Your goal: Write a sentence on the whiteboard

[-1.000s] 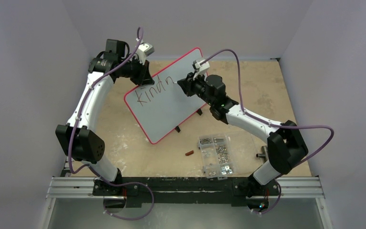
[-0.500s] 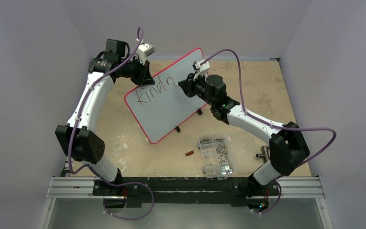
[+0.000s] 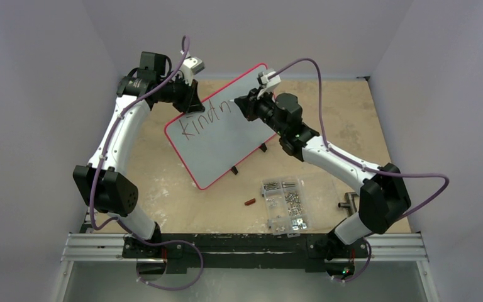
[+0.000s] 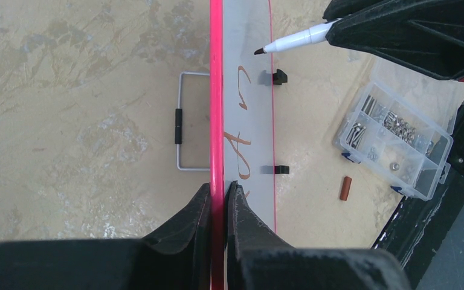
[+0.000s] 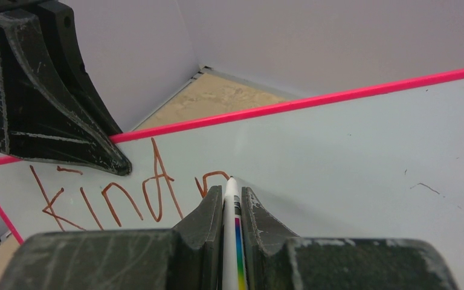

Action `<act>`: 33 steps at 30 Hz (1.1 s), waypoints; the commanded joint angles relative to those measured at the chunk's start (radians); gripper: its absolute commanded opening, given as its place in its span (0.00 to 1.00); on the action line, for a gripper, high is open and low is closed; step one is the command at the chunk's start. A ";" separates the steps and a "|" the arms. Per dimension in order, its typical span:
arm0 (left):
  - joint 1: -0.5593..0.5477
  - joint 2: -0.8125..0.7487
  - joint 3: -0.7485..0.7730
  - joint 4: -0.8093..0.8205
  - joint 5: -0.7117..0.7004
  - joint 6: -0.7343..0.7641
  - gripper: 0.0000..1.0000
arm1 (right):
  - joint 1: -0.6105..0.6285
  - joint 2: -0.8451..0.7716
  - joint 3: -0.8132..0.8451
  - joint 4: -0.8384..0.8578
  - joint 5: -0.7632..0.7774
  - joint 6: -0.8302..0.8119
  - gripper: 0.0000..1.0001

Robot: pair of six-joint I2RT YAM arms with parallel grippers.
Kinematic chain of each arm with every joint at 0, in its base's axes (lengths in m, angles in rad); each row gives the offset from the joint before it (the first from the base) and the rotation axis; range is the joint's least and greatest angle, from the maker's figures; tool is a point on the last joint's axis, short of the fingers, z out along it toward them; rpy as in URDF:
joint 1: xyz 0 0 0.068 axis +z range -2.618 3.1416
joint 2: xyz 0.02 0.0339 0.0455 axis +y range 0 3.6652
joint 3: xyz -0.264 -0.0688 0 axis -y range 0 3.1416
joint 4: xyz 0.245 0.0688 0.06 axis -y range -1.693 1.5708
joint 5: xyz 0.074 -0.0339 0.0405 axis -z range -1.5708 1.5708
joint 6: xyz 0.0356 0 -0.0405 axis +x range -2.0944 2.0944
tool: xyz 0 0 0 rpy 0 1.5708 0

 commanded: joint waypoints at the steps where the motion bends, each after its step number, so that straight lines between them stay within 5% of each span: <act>1: -0.011 -0.014 -0.015 -0.036 -0.069 0.088 0.00 | -0.005 0.011 0.055 0.059 0.029 0.004 0.00; 33: -0.011 -0.014 -0.016 -0.039 -0.072 0.089 0.00 | -0.030 0.063 0.089 0.058 0.050 0.005 0.00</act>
